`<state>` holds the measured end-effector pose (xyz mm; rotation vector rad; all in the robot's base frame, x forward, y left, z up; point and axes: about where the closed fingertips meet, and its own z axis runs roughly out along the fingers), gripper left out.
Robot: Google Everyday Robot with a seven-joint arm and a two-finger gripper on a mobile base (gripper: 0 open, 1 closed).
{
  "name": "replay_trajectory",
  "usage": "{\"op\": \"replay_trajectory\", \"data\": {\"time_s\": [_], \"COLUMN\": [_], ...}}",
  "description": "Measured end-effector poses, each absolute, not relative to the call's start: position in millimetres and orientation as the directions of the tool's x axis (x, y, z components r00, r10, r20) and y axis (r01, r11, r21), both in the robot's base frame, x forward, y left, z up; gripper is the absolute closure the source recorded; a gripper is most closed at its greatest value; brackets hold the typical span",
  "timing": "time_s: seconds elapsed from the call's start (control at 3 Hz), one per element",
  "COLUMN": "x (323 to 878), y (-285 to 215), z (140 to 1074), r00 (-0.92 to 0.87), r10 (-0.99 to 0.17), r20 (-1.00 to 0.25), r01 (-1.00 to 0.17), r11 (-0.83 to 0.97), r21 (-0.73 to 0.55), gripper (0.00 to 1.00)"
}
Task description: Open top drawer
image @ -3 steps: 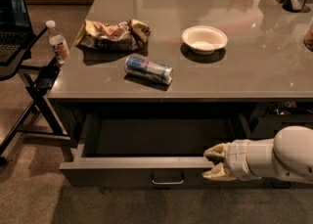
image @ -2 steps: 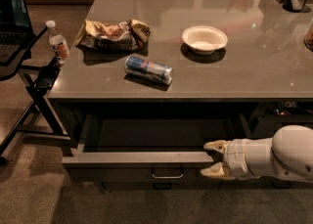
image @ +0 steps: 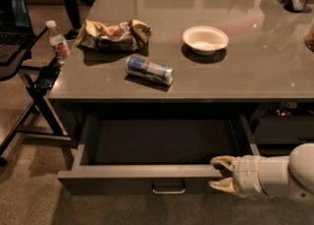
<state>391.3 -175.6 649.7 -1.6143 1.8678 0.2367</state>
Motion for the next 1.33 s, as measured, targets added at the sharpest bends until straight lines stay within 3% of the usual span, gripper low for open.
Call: {"op": "replay_trajectory", "data": {"time_s": [0.33,1.33], "x": [391,366], "y": [-176,-177], "z": [656,659], "r00": [-0.031,-0.026], "r10": [-0.818,-0.821], "r20": [-0.574,-0.57], "r01": [-0.936,-0.937], "r11": [0.225,0.219], "r21": [-0.271,-0.273], "gripper": [1.0,1.0]}}
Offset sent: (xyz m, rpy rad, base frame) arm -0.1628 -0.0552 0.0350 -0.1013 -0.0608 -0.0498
